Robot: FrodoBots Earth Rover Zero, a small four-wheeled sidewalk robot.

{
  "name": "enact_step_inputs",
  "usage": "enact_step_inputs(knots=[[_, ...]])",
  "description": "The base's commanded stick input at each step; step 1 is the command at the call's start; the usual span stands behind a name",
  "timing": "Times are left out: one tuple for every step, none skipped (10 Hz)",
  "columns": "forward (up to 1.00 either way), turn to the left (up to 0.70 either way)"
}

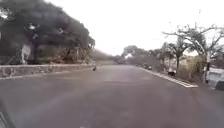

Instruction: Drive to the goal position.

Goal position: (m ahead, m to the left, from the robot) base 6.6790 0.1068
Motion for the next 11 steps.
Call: enact_step_inputs(knots=[[1.0,0.0],[1.0,0.0],[1.0,0.0],[1.0,0.0],[1.0,0.0],[1.0,0.0],[1.0,0.0],[1.0,0.0],[1.0,0.0],[1.0,0.0],[1.0,0.0]])
